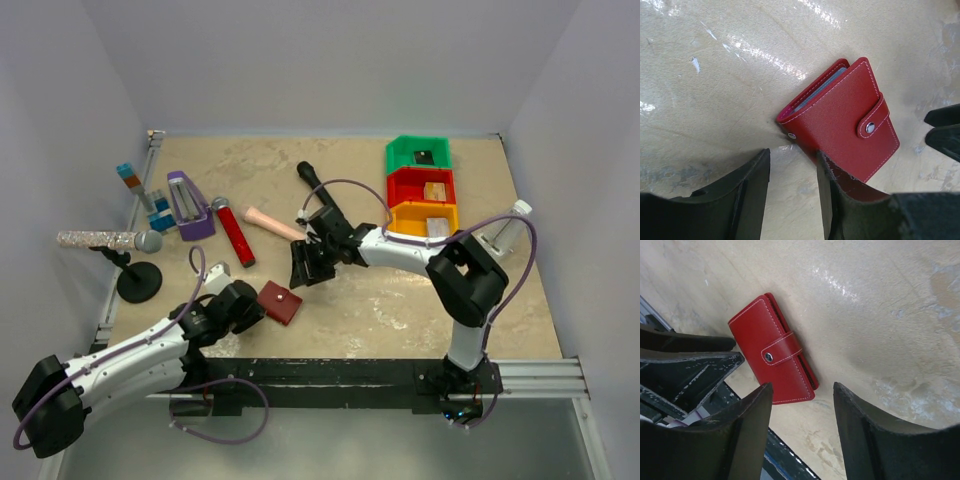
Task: Take the credit cards out of the card holder
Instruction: Move the card holder to the center of the board.
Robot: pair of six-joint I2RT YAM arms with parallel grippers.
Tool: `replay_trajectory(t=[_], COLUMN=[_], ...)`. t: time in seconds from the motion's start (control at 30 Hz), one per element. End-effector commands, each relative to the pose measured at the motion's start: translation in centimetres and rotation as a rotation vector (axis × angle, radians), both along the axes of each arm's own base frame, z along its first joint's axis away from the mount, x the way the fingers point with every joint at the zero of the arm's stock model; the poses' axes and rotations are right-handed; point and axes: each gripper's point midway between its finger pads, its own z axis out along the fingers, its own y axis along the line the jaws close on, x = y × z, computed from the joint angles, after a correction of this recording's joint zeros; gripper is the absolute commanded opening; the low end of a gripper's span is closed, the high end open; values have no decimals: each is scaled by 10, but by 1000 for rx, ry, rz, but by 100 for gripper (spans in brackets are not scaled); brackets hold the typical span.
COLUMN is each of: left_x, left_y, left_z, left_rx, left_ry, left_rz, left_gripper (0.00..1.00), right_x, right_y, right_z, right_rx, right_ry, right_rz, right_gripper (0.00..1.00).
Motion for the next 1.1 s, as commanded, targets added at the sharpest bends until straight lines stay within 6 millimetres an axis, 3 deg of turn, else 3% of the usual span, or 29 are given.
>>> replay_trajectory(t=[0.0,0.23,0.43,0.83,0.97,1.07], left_x=[-3,0,9,33,38,41], left_y=[0,-6,-22,-69,-76,-74], left_z=[-5,-4,2,24,27,30], left_rx=[5,18,42,32,31,47], left_ry=[5,-14,-54,-151,-161,-159], left_rz=[-17,-75,-199,-427,-448,-428], left_gripper=[46,43,42,52,52,53], right_x=[-7,-21,-35,-77,-81,-81], right_y=[12,17,15,-14,-26,-37], right_z=[2,-16,-15,-20,-20,-15], right_rx=[-15,-25,31,72,59,42], right_ry=[14,52,59,48,33,11], right_rz=[33,54,54,57,38,10], right_gripper=[54,52,45,42,43,50])
